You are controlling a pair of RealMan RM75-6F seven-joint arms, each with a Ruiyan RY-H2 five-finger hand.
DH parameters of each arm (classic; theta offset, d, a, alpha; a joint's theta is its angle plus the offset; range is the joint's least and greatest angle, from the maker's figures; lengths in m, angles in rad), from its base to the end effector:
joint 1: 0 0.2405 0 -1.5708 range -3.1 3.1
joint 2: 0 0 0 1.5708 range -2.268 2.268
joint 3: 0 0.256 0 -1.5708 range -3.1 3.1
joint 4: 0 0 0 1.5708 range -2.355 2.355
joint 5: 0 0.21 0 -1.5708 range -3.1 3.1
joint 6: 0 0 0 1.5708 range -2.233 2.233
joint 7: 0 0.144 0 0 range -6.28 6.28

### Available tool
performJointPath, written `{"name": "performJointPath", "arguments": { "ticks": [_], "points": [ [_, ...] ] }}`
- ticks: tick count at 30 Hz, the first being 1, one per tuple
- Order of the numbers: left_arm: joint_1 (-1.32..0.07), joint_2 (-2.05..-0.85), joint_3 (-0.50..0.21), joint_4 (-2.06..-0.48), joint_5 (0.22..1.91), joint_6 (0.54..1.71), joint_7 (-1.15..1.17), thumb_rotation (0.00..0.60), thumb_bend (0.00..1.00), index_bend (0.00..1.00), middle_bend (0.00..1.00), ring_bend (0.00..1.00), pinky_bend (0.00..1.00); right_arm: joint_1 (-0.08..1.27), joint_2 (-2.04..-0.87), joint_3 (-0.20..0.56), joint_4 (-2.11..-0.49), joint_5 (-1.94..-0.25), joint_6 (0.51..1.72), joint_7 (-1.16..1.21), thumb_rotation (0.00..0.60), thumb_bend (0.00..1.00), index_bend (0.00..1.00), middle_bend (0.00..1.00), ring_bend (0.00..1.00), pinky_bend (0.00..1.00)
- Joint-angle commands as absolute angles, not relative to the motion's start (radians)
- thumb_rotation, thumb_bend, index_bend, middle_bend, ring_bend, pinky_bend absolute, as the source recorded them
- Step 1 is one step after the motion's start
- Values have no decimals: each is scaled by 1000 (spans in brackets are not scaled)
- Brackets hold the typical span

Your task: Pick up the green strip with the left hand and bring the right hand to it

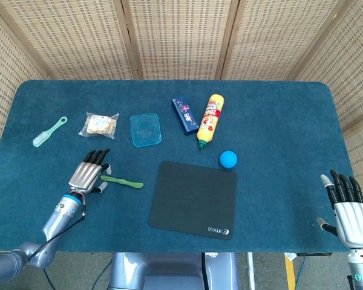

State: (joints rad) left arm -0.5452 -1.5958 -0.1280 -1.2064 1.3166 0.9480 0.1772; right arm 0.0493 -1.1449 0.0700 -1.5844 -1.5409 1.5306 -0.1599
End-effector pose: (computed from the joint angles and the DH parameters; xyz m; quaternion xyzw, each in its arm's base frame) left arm -0.2509 0.3229 -0.0167 -0.7349 -0.3858 -0.3124 0.4620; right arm -0.3110 -0.1741 0.1599 0.6140 -0.3219 0.3566 0.6263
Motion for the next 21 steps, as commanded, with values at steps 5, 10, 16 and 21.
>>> {"name": "performJointPath", "arguments": {
  "ticks": [5, 10, 16, 21],
  "points": [
    [-558, -1611, -135, -1202, 1259, 930, 244, 600, 367, 466, 0, 0, 0, 49, -1143, 68, -1584, -1541, 1531, -151, 600, 0, 0, 0, 0, 0],
    [-564, -1616, -136, -1205, 1225, 917, 263, 600, 366, 468, 0, 0, 0, 51, -1142, 65, -1584, -1543, 1528, -148, 600, 0, 0, 0, 0, 0],
    [-576, -1636, -140, -1191, 1204, 917, 282, 600, 394, 481, 0, 0, 0, 52, -1141, 66, -1583, -1539, 1526, -141, 600, 0, 0, 0, 0, 0],
    [-580, -1643, -140, -1188, 1186, 915, 295, 600, 403, 489, 0, 0, 0, 53, -1139, 67, -1582, -1535, 1524, -134, 600, 0, 0, 0, 0, 0]
  ]
}}
